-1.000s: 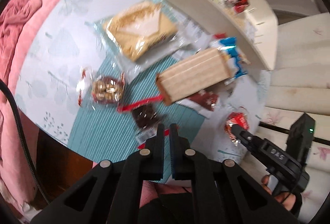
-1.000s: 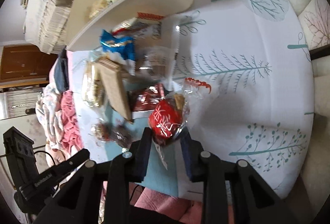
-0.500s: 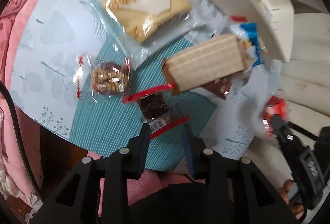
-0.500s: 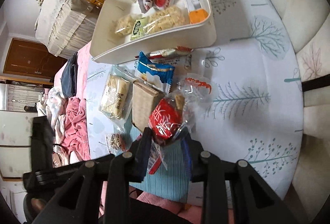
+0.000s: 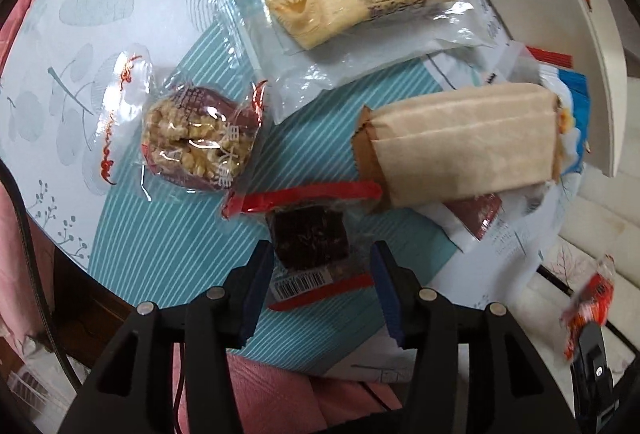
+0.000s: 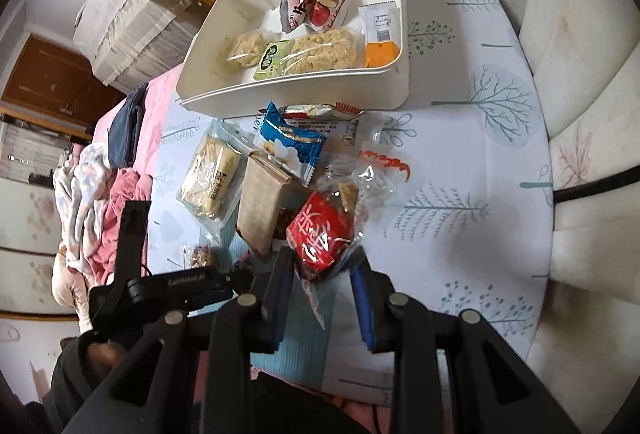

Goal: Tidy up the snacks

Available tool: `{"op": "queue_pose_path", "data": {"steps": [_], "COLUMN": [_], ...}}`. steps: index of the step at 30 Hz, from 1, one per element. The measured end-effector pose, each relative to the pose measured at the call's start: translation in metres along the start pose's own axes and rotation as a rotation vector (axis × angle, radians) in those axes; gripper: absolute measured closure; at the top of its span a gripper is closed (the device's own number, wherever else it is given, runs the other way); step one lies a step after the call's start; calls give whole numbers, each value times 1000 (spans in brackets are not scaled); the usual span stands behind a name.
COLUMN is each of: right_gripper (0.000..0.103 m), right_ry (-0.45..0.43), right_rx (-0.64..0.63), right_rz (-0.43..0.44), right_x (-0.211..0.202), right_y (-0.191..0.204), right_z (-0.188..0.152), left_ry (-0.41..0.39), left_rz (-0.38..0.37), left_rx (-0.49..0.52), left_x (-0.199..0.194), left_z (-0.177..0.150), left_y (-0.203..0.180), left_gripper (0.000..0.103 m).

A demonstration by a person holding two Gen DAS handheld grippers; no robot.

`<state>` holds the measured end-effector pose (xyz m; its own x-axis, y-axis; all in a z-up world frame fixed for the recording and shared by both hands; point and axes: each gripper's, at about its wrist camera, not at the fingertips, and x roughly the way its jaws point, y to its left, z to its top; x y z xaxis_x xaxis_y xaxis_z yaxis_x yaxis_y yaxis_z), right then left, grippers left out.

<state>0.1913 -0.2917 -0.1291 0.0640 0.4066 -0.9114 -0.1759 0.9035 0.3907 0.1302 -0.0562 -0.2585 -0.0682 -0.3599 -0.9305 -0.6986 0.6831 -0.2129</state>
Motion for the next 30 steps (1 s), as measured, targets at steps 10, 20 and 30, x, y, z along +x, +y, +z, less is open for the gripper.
{"op": "queue_pose_path", "data": {"steps": [10, 20, 30], "right_gripper": [74, 74, 74], "right_ry": [-16, 4, 23], "right_rx": [-25, -23, -32], "right_rz": [-35, 3, 15], "right_x": [-6, 5, 21], "right_y": [6, 15, 35], "right_z": [5, 1, 8], "left_ry": [-3, 2, 66], "left_rz": [-11, -60, -43], "left_rx": [25, 41, 85], "left_x": [4, 4, -8], "left_z": [2, 4, 13], "left_y": [-2, 4, 22], "left_gripper": [54, 59, 98]}}
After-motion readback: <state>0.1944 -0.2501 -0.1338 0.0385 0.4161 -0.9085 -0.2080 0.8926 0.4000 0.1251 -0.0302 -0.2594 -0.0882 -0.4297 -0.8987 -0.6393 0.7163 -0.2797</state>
